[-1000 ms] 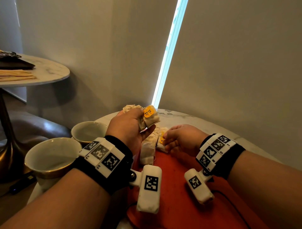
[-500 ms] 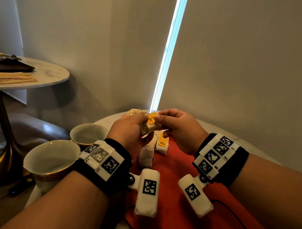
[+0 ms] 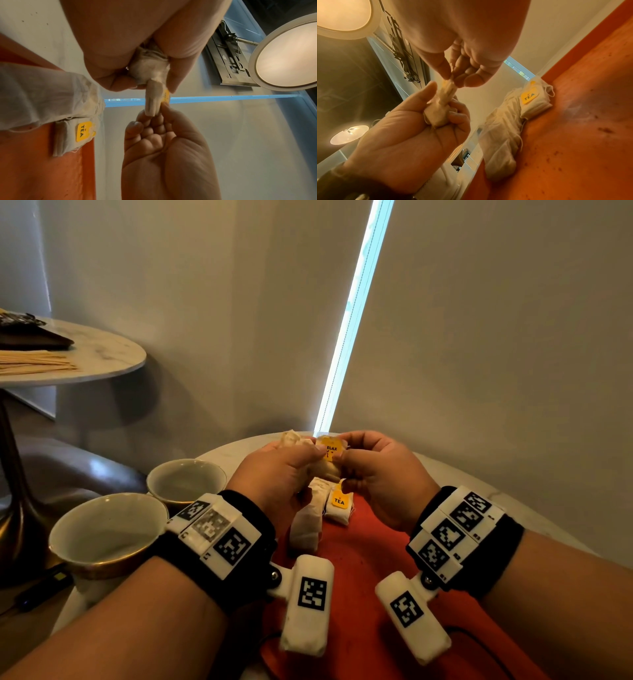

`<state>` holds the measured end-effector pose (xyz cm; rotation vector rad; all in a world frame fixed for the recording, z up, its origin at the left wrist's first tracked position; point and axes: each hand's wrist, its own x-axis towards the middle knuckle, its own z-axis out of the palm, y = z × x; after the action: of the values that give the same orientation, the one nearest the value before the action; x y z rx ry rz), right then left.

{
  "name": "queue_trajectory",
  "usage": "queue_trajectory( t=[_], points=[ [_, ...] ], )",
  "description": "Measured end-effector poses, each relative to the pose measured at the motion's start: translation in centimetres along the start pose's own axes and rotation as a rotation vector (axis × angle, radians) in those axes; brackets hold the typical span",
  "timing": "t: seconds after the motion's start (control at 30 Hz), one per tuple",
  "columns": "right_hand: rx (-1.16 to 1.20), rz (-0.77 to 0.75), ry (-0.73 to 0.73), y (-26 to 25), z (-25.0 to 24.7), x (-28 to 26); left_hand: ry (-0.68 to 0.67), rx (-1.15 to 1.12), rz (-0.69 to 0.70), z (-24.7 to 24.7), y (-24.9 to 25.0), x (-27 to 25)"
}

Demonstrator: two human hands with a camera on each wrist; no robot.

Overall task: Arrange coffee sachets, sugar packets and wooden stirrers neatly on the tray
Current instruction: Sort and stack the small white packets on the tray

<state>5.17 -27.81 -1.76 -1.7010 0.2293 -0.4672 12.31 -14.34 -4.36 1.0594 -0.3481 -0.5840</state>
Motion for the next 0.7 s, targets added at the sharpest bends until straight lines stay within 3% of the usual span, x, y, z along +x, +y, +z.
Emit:
queue_trajectory(
  t=[0.27,0.53,0.7],
  points=[
    [-0.021,0.000,0.021,-0.1,-0.4,-0.1,0.080,0.051,-0.009,-0.1,0.0,0.3],
    [-0.098,0.172,0.210,1.0,-3.4,0.6,0.150,-0.212,0.000,0.5,1.1,-0.2],
    [-0.221,0.408,0.005,1.9,-3.9,0.2,0.145,-0.252,-0.020,0.4,1.3,-0.4]
  ],
)
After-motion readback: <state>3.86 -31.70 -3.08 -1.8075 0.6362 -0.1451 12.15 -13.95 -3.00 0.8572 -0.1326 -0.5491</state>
